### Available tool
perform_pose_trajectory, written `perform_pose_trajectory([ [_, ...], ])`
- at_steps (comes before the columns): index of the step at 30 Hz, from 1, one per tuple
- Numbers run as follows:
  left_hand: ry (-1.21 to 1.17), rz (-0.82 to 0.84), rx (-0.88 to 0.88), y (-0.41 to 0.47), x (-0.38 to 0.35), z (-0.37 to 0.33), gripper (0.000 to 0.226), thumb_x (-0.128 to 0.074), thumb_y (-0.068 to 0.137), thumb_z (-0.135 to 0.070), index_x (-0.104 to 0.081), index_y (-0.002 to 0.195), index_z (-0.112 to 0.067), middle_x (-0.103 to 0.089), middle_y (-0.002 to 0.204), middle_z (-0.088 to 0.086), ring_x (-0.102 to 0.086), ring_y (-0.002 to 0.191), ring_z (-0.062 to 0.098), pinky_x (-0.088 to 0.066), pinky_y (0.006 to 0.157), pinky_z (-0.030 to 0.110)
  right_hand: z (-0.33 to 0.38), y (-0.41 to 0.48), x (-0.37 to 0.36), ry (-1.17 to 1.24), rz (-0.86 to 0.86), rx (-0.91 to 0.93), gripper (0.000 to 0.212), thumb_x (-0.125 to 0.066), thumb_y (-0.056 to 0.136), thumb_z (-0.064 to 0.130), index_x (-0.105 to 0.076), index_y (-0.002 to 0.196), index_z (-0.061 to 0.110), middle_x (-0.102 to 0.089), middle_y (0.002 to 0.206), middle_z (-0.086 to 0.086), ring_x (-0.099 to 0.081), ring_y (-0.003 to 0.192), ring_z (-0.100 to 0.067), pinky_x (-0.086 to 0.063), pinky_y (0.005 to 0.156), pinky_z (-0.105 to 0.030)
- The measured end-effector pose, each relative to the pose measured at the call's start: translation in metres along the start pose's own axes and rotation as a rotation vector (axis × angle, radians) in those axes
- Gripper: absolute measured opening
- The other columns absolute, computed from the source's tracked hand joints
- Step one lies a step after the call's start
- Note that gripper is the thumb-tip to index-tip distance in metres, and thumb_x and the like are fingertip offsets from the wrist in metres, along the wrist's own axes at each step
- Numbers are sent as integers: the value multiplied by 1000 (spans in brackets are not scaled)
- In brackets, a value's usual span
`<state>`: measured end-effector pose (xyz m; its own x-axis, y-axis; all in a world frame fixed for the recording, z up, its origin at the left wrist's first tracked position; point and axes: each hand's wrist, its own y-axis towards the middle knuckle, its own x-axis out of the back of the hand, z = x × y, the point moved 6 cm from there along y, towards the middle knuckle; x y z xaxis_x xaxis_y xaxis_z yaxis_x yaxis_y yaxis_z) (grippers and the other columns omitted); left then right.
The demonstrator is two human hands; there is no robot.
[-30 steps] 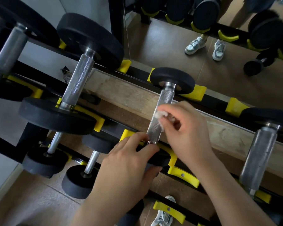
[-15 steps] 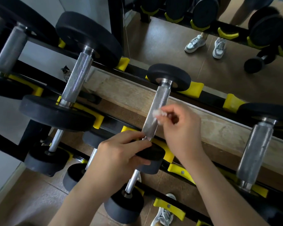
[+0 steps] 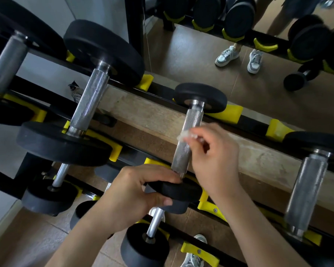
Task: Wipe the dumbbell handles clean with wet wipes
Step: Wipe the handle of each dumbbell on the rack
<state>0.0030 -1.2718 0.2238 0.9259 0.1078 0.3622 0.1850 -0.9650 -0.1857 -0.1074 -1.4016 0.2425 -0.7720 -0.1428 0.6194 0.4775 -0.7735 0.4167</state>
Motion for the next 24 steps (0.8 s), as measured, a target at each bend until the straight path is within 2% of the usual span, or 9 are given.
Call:
perform_pose_trajectory([
  [2,82,28,-21,1,-2,-7,45,-77,70,-21,-66,111,-37,-66,111,-24,-59,110,0,-47,92,23,-1,8,3,-51,-6,51,3,-72,82,5,-70,84,6,-64,82,-2,-51,73,-3,-39,67,-7],
  [5,257,48,-103,-3,-10,-22,42,-70,74,-27,-64,114,-39,-60,114,-27,-55,112,2,-48,89,24,-7,28,8,-127,-141,16,8,-73,79,-2,-70,83,4,-64,79,-7,-48,73,-5,-33,68,-2],
  [8,515,-27,-225,-12,-23,-39,39,-71,71,-34,-64,109,-41,-57,112,-16,-57,103,9,-52,81,26,-2,6,3,-76,15,10,9,-71,82,1,-71,87,8,-64,83,-2,-49,73,-3,-35,65,-7],
  [10,713,-40,-238,-13,-41,-45,41,-70,67,-43,-63,107,-40,-61,109,-7,-61,100,19,-54,83,35,3,-2,2,-58,100,68,10,-69,83,2,-72,89,9,-66,86,-1,-52,75,-3,-37,68,-8],
  [13,910,-155,-263,-9,-62,-48,34,-77,67,-29,-68,100,-34,-67,103,-4,-64,99,27,-54,87,44,-6,27,8,-110,-6,64,8,-71,83,2,-73,89,7,-66,85,-4,-57,75,-11,-36,67,-10],
  [16,864,-309,-349,-12,-60,-46,21,-72,78,-12,-70,92,-28,-67,93,-8,-62,95,25,-51,83,44,-6,11,6,-29,92,18,11,-68,84,3,-73,90,10,-64,83,0,-56,74,-9,-39,64,-13],
  [19,717,-326,-403,-16,-46,-36,20,-67,81,-15,-68,95,-29,-66,97,-15,-59,97,21,-47,89,47,3,-18,2,44,245,72,15,-67,82,-1,-73,90,11,-64,85,3,-55,76,-3,-39,67,-8],
  [22,521,-234,-383,-14,-30,-26,22,-60,85,-31,-71,103,-28,-66,104,-20,-56,103,18,-48,91,46,-7,11,5,-12,65,55,13,-69,82,0,-73,93,5,-66,89,-3,-54,81,-2,-38,73,-2],
  [24,416,-205,-347,-13,-22,-23,25,-63,81,-32,-75,102,-25,-68,102,-20,-56,105,17,-49,88,38,-10,21,9,7,-84,-6,12,-71,81,0,-73,92,4,-65,88,0,-52,81,0,-38,74,0],
])
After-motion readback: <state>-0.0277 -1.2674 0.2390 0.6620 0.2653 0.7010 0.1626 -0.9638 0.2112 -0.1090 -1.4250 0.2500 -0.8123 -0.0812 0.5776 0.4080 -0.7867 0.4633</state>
